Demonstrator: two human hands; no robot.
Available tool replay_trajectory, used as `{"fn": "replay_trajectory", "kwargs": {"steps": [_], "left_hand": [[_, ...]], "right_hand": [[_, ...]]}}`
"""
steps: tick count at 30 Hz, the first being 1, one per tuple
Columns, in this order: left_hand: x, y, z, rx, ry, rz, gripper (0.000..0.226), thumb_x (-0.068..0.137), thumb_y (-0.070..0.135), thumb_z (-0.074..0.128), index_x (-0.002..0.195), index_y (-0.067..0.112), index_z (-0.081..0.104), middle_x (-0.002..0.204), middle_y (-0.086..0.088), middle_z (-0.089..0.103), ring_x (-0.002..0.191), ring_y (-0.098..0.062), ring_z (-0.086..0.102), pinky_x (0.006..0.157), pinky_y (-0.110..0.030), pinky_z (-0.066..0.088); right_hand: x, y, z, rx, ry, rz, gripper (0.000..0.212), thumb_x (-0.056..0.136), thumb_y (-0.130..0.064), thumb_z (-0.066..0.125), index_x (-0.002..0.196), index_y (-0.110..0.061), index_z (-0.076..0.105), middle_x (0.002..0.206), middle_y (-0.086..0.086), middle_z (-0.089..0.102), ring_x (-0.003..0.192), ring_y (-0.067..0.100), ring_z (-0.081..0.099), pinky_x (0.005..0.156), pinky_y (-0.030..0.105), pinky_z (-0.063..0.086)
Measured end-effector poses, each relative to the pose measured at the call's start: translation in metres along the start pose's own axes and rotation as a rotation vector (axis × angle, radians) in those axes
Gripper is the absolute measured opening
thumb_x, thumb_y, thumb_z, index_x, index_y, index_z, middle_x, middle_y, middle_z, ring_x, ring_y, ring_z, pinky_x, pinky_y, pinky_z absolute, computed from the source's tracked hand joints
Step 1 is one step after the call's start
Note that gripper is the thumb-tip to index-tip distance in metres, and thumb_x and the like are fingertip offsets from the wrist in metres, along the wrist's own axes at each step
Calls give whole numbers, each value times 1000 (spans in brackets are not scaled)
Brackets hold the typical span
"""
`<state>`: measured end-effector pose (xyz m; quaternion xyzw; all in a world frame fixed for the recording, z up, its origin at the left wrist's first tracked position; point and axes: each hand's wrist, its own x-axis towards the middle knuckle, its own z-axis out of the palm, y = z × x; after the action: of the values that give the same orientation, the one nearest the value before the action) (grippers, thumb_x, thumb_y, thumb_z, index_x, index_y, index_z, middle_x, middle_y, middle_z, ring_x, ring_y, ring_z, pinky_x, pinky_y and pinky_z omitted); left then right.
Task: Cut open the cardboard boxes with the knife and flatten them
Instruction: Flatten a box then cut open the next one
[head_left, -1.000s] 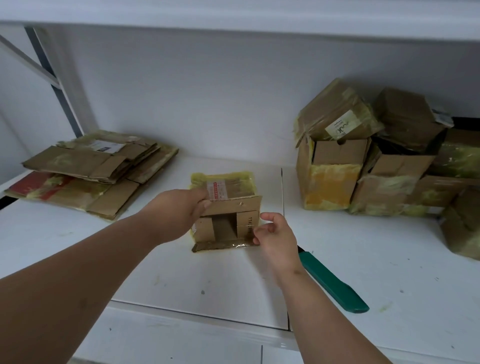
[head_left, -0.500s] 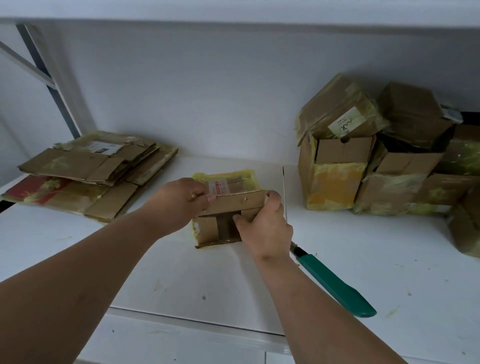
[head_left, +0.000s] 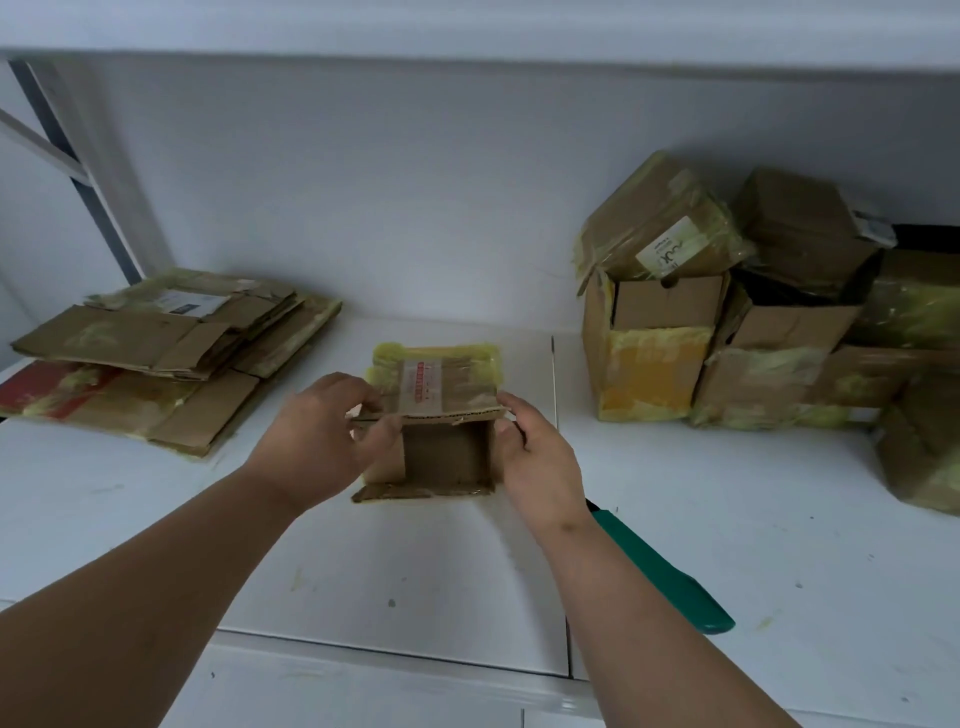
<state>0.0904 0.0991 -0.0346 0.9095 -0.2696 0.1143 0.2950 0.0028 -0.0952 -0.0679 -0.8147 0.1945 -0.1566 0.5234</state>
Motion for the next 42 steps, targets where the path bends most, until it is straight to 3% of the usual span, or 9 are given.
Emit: {"fn": "replay_trajectory", "kwargs": {"steps": [7,13,18,22,26,29,35,38,42], "left_hand": [[-8,3,3,-81,4,-227,94,58,67,78,133,26,40,117,14,55,105,-9,57,83,-34,52],[0,19,4,84,-46,-420,69,67,59,79,111,27,36,90,10,53,80,-17,52,67,-32,44],[-5,20,3,136,4,-368,46,80,43,68,111,24,40,82,6,55,72,-17,52,59,-29,39],[-8,4,-1,-74,-84,-290,37,91,24,56,127,29,48,100,1,63,81,-16,62,62,-30,48],[-8,-11,-14,-690,-219,-523,40,93,2,48,116,29,65,112,-10,67,95,-30,68,80,-43,59],[-15,-22,-19,-894,-320,-658,48,88,-7,41,118,19,68,114,-17,69,102,-35,66,90,-48,55],[-26,-36,-25,-818,-409,-805,48,92,54,52,115,14,66,109,-15,71,102,-36,68,83,-49,56],[-23,-31,-21,-776,-398,-804,48,79,42,71,117,13,64,107,-12,72,98,-30,69,81,-44,58],[-20,-28,-18,-1038,-378,-857,29,94,13,58,122,4,60,113,-19,70,103,-39,68,89,-55,55]], "right_hand": [[9,-4,-6,77,96,16,37,104,-20,38,129,-34,61,110,-3,68,96,18,63,91,32,52],[0,-6,2,78,43,5,33,101,-28,44,125,-42,62,118,-8,67,100,19,65,86,45,57],[-4,-6,-1,111,10,30,35,102,-23,44,127,-40,62,103,-20,64,88,10,65,87,38,57],[1,0,-5,155,70,46,37,100,-20,44,122,-44,62,96,-13,69,74,14,65,78,39,58],[2,2,-8,140,74,27,43,100,-17,45,134,-41,55,98,-9,69,86,17,66,84,38,57],[-1,2,-4,100,26,22,44,101,-17,47,138,-39,51,113,-6,68,98,8,65,92,32,55],[-13,4,3,-43,-191,-59,45,101,-15,55,138,-40,54,131,-11,55,111,2,55,92,10,42],[-18,2,5,-59,-232,-101,56,99,-4,54,142,-40,50,130,-14,49,116,0,48,103,10,37],[-19,1,4,-89,-214,-140,62,92,9,48,136,-34,58,132,-22,43,131,3,37,115,16,25]]}}
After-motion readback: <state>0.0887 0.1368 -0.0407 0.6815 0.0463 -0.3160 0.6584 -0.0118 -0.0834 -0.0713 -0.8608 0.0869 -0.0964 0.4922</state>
